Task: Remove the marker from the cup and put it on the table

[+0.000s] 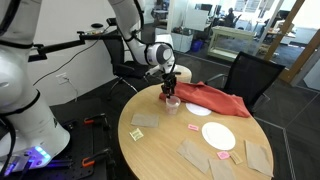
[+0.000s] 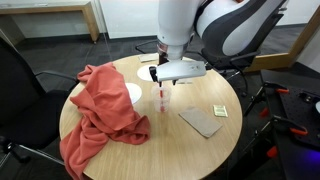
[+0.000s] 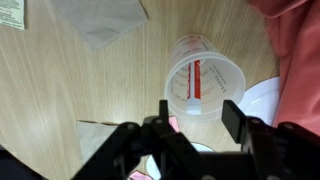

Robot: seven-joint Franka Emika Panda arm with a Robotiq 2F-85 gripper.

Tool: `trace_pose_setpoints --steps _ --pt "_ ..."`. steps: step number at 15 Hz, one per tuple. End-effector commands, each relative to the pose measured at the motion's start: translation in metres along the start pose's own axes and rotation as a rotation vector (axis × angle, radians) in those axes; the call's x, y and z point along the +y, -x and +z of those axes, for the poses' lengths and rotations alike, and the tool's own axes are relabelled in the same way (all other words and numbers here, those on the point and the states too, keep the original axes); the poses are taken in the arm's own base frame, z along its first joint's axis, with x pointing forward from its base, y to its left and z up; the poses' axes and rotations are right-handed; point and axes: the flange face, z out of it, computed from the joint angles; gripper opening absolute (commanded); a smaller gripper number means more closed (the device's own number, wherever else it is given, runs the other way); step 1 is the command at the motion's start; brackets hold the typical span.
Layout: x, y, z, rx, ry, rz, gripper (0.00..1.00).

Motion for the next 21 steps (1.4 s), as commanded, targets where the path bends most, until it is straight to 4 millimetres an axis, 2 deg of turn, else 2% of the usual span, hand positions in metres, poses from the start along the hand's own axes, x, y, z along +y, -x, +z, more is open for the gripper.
trace_pose_setpoints --steps 1,7,8,13,14,20,21 --pt "-0.018 0.001 0.007 0.009 0.013 -0.023 0.59" --pt "-0.031 0.001 0.025 0.022 0.029 -0.022 0.48" --pt "-0.032 -0.001 0.028 0.022 0.030 -0.020 0.49" --pt "-0.032 -0.008 0.039 0.021 0.045 -0.004 0.40" --pt "-0.032 -0.009 0.041 0.018 0.047 -0.005 0.42" --pt "-0.029 -0.013 0.047 0.009 0.065 0.006 0.33" --pt "-0.027 -0.015 0.048 0.007 0.068 0.009 0.34"
